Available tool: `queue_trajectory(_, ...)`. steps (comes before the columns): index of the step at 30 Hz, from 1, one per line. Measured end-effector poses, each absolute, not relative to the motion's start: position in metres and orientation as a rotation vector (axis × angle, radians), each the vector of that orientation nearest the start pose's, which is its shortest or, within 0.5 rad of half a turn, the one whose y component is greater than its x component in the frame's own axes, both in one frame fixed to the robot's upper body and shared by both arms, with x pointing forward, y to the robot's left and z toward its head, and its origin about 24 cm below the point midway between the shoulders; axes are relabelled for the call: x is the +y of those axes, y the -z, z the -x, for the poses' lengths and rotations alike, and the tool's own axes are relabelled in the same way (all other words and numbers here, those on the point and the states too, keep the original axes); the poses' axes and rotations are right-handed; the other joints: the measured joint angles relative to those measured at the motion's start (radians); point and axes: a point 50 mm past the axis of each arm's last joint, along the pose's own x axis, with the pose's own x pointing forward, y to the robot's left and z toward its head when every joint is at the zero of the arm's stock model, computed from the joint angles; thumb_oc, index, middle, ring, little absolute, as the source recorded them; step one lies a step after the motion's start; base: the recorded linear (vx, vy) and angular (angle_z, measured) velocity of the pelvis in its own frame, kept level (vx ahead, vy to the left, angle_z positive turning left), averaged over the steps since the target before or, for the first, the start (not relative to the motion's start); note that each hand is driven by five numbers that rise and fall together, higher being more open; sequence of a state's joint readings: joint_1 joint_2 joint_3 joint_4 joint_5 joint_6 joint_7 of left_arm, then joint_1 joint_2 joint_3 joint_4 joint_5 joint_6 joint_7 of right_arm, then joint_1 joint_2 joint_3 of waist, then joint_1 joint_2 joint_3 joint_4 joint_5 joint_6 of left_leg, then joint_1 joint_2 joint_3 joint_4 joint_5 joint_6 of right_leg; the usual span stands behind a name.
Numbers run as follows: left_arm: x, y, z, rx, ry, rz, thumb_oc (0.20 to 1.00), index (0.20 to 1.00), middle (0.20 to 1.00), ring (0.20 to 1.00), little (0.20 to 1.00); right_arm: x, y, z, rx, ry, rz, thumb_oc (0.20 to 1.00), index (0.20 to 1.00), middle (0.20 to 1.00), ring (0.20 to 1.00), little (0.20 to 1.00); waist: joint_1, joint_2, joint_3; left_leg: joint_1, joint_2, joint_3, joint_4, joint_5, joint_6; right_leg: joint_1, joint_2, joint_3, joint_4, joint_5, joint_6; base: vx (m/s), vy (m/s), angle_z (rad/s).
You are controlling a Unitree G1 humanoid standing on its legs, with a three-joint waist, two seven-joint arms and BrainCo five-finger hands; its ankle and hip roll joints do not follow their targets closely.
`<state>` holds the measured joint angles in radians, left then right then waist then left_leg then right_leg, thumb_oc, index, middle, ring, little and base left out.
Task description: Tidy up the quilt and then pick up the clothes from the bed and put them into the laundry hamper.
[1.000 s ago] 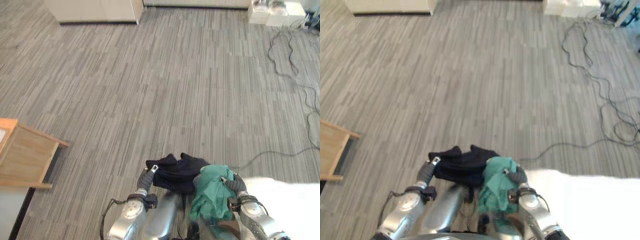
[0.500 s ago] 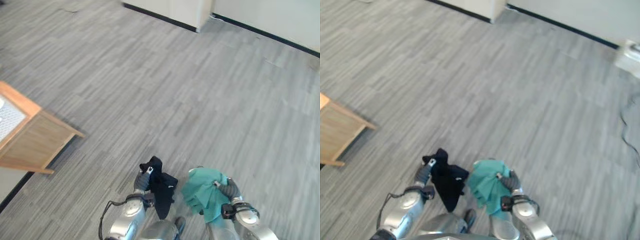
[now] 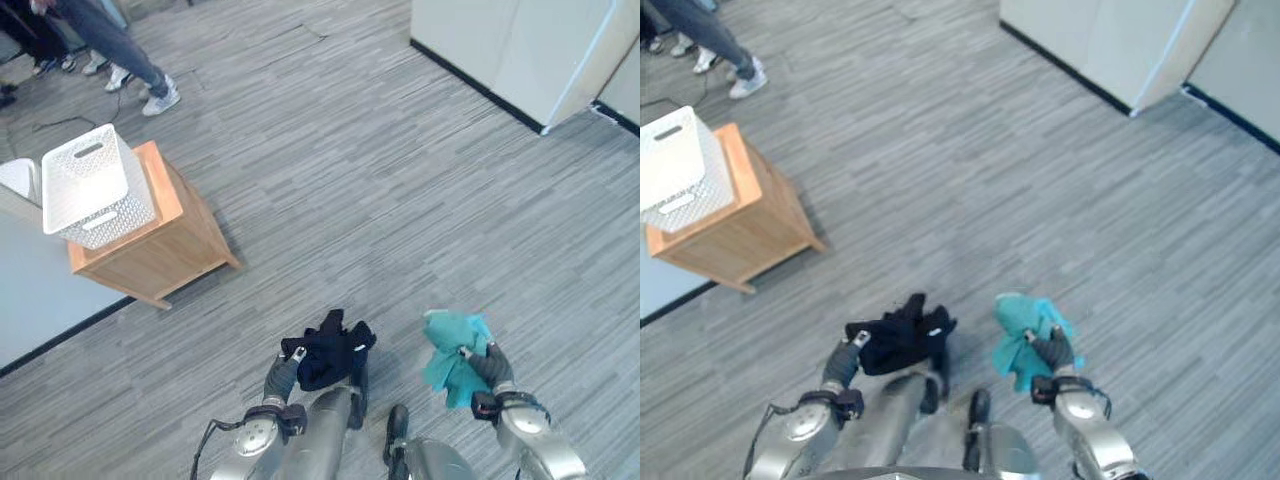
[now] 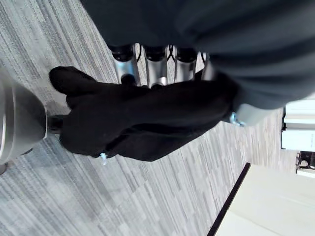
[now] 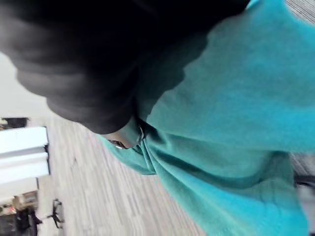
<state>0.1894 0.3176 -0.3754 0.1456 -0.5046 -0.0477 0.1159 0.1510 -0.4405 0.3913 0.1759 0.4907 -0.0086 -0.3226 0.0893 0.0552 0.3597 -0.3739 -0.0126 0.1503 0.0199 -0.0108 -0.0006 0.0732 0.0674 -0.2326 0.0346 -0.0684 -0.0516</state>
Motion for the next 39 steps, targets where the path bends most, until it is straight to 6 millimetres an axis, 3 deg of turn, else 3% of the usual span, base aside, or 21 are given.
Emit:
queue_trajectory(1, 0.15, 0.041, -0.186, 0.415, 0.1, 0.169, 0.2, 0.2, 0.2, 0.2, 0.2, -0.186, 0.047, -0.188, 0.479, 0.079, 0.036, 0.2, 0.2, 0.2, 0.2, 0.2, 0.009, -0.009, 0.005, 0.003, 0.002, -0.024, -0.044, 0.016, 0.0, 0.019, 0.009, 0.006, -0.009, -0.015, 0.022, 0.46, 0.149, -0.03)
queue_trajectory(5, 0.15, 0.04, -0.188, 0.393, 0.091, 0.17, 0.2, 0.2, 0.2, 0.2, 0.2, -0.186, 0.049, -0.186, 0.463, 0.092, 0.027, 0.2, 0.2, 0.2, 0.2, 0.2, 0.028, -0.039, 0.01, 0.012, 0.002, -0.014, 0.006, 0.045, 0.01, 0.117, -0.004, 0.015, -0.003, -0.093, -0.011, 0.51, 0.23, -0.07)
queue_trajectory(6, 0.15, 0.039, -0.19, 0.388, 0.089, 0.169, 0.2, 0.2, 0.2, 0.2, 0.2, -0.187, 0.048, -0.187, 0.448, 0.101, 0.02, 0.2, 0.2, 0.2, 0.2, 0.2, 0.031, -0.05, 0.004, 0.019, -0.008, -0.01, 0.048, 0.045, 0.012, 0.147, -0.014, 0.016, -0.005, -0.127, 0.019, 0.7, 0.461, 0.01)
queue_trajectory(7, 0.145, 0.044, -0.193, 0.409, 0.07, 0.18, 0.2, 0.2, 0.2, 0.2, 0.2, -0.191, 0.054, -0.182, 0.477, 0.149, 0.019, 0.2, 0.2, 0.2, 0.2, 0.2, 0.037, -0.054, -0.003, 0.08, -0.02, 0.002, 0.113, 0.047, 0.086, 0.165, -0.046, -0.009, 0.143, -0.192, 0.054, 0.55, 0.506, 0.18)
queue_trajectory(9, 0.139, 0.04, -0.197, 0.404, 0.078, 0.193, 0.2, 0.2, 0.2, 0.2, 0.2, -0.189, 0.053, -0.175, 0.48, 0.162, 0.008, 0.2, 0.2, 0.2, 0.2, 0.2, 0.057, -0.066, -0.026, 0.119, -0.056, -0.003, 0.163, 0.079, 0.142, 0.086, -0.128, -0.003, 0.47, -0.241, 0.105, 0.59, 0.562, 0.12)
queue_trajectory(10, 0.138, 0.035, -0.197, 0.393, 0.084, 0.195, 0.2, 0.2, 0.2, 0.2, 0.2, -0.184, 0.049, -0.171, 0.47, 0.148, 0.002, 0.2, 0.2, 0.2, 0.2, 0.2, 0.062, -0.097, -0.043, 0.128, -0.102, 0.002, 0.198, 0.028, 0.18, -0.009, -0.205, -0.01, 0.693, -0.224, 0.097, 0.49, 0.43, 0.14)
queue_trajectory(12, 0.131, 0.029, -0.197, 0.384, 0.107, 0.199, 0.2, 0.2, 0.2, 0.2, 0.2, -0.177, 0.034, -0.168, 0.416, 0.133, -0.031, 0.2, 0.2, 0.2, 0.2, 0.2, 0.012, -0.085, -0.056, 0.218, -0.198, -0.058, 0.213, -0.049, 0.238, -0.209, -0.353, 0.006, 1.145, 0.024, 0.084, 0.4, 0.236, 0.89)
queue_trajectory(13, 0.127, 0.032, -0.196, 0.41, 0.111, 0.185, 0.2, 0.2, 0.2, 0.2, 0.2, -0.17, 0.029, -0.171, 0.403, 0.119, -0.041, 0.2, 0.2, 0.2, 0.2, 0.2, -0.029, -0.014, -0.084, 0.257, -0.192, -0.103, 0.185, -0.03, 0.221, -0.371, -0.343, 0.048, 1.248, 0.004, 0.063, 0.47, 0.021, 1.34)
queue_trajectory(14, 0.125, 0.031, -0.198, 0.403, 0.11, 0.183, 0.2, 0.2, 0.2, 0.2, 0.2, -0.164, 0.032, -0.17, 0.414, 0.102, -0.041, 0.2, 0.2, 0.2, 0.2, 0.2, -0.043, 0.033, -0.103, 0.299, -0.182, -0.157, 0.147, -0.042, 0.195, -0.452, -0.306, 0.045, 1.154, -0.051, 0.062, 0.56, -0.018, 1.17)
queue_trajectory(17, 0.125, 0.035, -0.201, 0.413, 0.096, 0.163, 0.2, 0.2, 0.2, 0.2, 0.2, -0.162, 0.048, -0.168, 0.485, 0.105, -0.021, 0.2, 0.2, 0.2, 0.2, 0.2, -0.038, 0.045, -0.095, 0.453, -0.155, -0.225, 0.079, -0.049, 0.093, -0.475, -0.183, 0.024, 0.646, -0.063, 0.052, 0.44, -0.153, 0.93)
queue_trajectory(22, 0.133, 0.053, -0.183, 0.489, 0.092, 0.094, 0.2, 0.2, 0.2, 0.2, 0.2, -0.186, 0.057, -0.161, 0.516, 0.167, -0.001, 0.2, 0.2, 0.2, 0.2, 0.2, -0.09, -0.072, -0.116, 0.641, -0.231, -0.294, 0.016, -0.119, 0.066, -0.497, -0.054, 0.046, 0.172, -0.014, 0.045, 0.57, -0.096, 1.16)
queue_trajectory(23, 0.132, 0.054, -0.183, 0.492, 0.091, 0.099, 0.2, 0.2, 0.2, 0.2, 0.2, -0.19, 0.055, -0.164, 0.507, 0.177, -0.002, 0.2, 0.2, 0.2, 0.2, 0.2, -0.104, -0.079, -0.115, 0.669, -0.25, -0.302, 0.019, -0.13, 0.063, -0.485, -0.03, 0.076, 0.125, 0.016, -0.016, 0.56, -0.079, 1.23)
queue_trajectory(25, 0.128, 0.055, -0.182, 0.496, 0.077, 0.121, 0.2, 0.2, 0.2, 0.2, 0.2, -0.198, 0.052, -0.171, 0.488, 0.185, 0.015, 0.2, 0.2, 0.2, 0.2, 0.2, -0.104, -0.072, -0.114, 0.681, -0.271, -0.276, 0.11, -0.143, 0.041, -0.43, -0.035, 0.172, 0.104, 0.212, -0.155, 0.65, -0.161, 0.49)
queue_trajectory(26, 0.131, 0.054, -0.182, 0.493, 0.07, 0.117, 0.2, 0.2, 0.2, 0.2, 0.2, -0.197, 0.051, -0.177, 0.478, 0.175, 0.014, 0.2, 0.2, 0.2, 0.2, 0.2, -0.101, -0.076, -0.112, 0.662, -0.268, -0.263, 0.172, -0.164, 0.004, -0.42, -0.027, 0.212, 0.112, 0.245, -0.173, 0.54, -0.136, 0.31)
queue_trajectory(28, 0.148, 0.043, -0.192, 0.437, 0.036, 0.086, 0.2, 0.2, 0.2, 0.2, 0.2, -0.184, 0.045, -0.193, 0.435, 0.156, -0.036, 0.2, 0.2, 0.2, 0.2, 0.2, -0.085, -0.109, -0.106, 0.608, -0.144, -0.2, 0.313, -0.269, 0.006, -0.316, -0.028, 0.25, 0.111, 0.22, -0.099, 0.46, -0.08, 0.42)
queue_trajectory(30, 0.158, 0.038, -0.198, 0.413, -0.002, 0.08, 0.2, 0.2, 0.2, 0.2, 0.2, -0.177, 0.035, -0.203, 0.383, 0.124, -0.058, 0.2, 0.2, 0.2, 0.2, 0.2, -0.085, -0.116, -0.106, 0.528, -0.065, -0.196, 0.456, -0.259, -0.002, -0.283, -0.03, 0.243, 0.155, 0.154, -0.08, 0.65, -0.133, 0.1)
queue_trajectory(31, 0.158, 0.035, -0.201, 0.397, -0.004, 0.088, 0.2, 0.2, 0.2, 0.2, 0.2, -0.175, 0.029, -0.207, 0.362, 0.112, -0.056, 0.2, 0.2, 0.2, 0.2, 0.2, -0.089, -0.107, -0.101, 0.478, -0.035, -0.205, 0.548, -0.175, -0.014, -0.281, -0.029, 0.232, 0.192, 0.108, -0.089, 0.63, -0.134, -0.11)
queue_trajectory(32, 0.154, 0.031, -0.205, 0.381, -0.004, 0.109, 0.2, 0.2, 0.2, 0.2, 0.2, -0.179, 0.025, -0.21, 0.344, 0.101, -0.032, 0.2, 0.2, 0.2, 0.2, 0.2, -0.097, -0.094, -0.098, 0.384, -0.044, -0.202, 0.768, -0.079, -0.034, -0.278, -0.038, 0.219, 0.241, 0.1, -0.061, 0.3, -0.051, -0.19)
queue_trajectory(33, 0.154, 0.031, -0.206, 0.379, -0.007, 0.114, 0.2, 0.2, 0.2, 0.2, 0.2, -0.179, 0.025, -0.211, 0.347, 0.096, -0.029, 0.2, 0.2, 0.2, 0.2, 0.2, -0.099, -0.089, -0.097, 0.341, -0.039, -0.19, 0.83, -0.06, -0.027, -0.265, -0.035, 0.232, 0.245, 0.069, -0.07, 0.37, -0.034, -0.14)
queue_trajectory(35, 0.151, 0.026, -0.216, 0.353, 0.009, 0.113, 0.2, 0.2, 0.2, 0.2, 0.2, -0.183, 0.029, -0.212, 0.372, 0.103, -0.012, 0.2, 0.2, 0.2, 0.2, 0.2, -0.084, -0.115, -0.068, 0.16, -0.039, -0.145, 0.944, -0.106, 0.02, -0.245, -0.063, 0.27, 0.225, 0.037, -0.077, 0.43, 0.171, -0.09)
queue_trajectory(39, 0.153, 0.039, -0.205, 0.409, -0.001, 0.112, 0.2, 0.2, 0.2, 0.2, 0.2, -0.185, 0.038, -0.205, 0.413, 0.107, -0.005, 0.2, 0.2, 0.2, 0.2, 0.2, -0.082, -0.089, -0.022, 0.123, 0.009, -0.099, 0.492, -0.12, -0.009, -0.14, -0.102, 0.261, 0.162, 0.024, -0.024, 0.33, 0.134, -0.07)
